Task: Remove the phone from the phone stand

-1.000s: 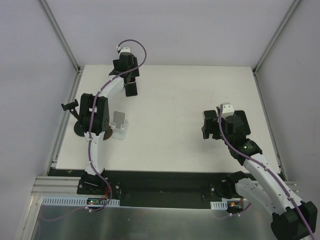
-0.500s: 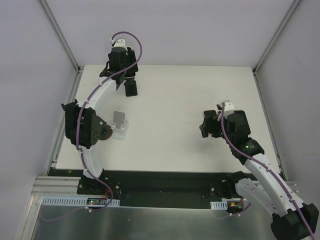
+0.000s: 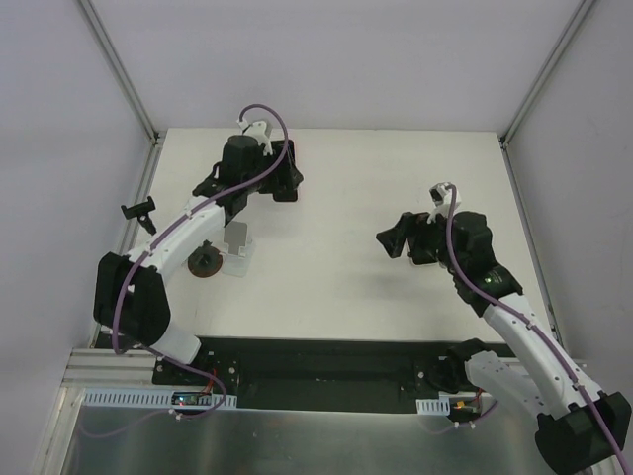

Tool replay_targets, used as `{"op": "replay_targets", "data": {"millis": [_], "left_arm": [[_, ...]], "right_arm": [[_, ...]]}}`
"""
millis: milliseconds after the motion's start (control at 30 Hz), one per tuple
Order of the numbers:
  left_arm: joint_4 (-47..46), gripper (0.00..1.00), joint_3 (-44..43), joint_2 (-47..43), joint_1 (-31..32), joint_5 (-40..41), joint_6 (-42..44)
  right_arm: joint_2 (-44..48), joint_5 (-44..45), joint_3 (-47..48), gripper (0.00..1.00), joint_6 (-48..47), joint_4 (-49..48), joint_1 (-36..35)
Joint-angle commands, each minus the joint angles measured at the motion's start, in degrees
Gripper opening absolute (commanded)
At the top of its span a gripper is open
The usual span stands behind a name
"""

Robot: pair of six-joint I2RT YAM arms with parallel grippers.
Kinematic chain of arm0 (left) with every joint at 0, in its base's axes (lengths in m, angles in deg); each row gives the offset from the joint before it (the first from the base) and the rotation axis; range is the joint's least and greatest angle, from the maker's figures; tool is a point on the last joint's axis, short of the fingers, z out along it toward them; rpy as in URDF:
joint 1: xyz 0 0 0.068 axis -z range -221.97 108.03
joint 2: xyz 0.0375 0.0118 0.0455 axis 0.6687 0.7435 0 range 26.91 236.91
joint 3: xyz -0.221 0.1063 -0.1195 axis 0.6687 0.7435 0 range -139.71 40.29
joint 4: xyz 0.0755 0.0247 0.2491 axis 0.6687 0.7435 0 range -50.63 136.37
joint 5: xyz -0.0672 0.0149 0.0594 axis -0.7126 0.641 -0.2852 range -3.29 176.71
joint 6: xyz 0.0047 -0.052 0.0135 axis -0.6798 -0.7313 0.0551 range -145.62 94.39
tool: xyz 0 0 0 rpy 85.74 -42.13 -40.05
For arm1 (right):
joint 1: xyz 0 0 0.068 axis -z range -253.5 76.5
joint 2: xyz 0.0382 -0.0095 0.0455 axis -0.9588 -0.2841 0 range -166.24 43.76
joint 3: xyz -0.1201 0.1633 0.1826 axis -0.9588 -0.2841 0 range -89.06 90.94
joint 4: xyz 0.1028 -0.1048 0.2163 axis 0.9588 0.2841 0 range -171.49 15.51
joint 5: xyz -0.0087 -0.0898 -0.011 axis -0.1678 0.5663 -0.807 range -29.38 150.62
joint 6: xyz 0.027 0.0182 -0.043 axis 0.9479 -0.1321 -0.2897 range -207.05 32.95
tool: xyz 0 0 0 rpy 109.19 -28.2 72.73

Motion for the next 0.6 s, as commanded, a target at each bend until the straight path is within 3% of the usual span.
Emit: {"op": "replay_targets", "data": {"millis": [0, 333, 567], "left_arm": [[-4.73, 0.00, 4.69, -8.37, 2.88, -3.16, -9.82], [-4.99, 0.00, 13.14, -17.51, 10.80, 3.87, -24.58], [-5.08, 0.00, 16.92, -21.55, 14.49, 6.67, -28.11]], "right_arm": [[-2.84, -3.57, 1.29, 0.96, 5.10, -10.60, -2.41], [-14.00, 6.89, 5.24, 0.99, 3.78, -21.85, -19.54], [-20.69, 10.41, 9.99, 0.94, 2.47, -25.46, -24.30]]}}
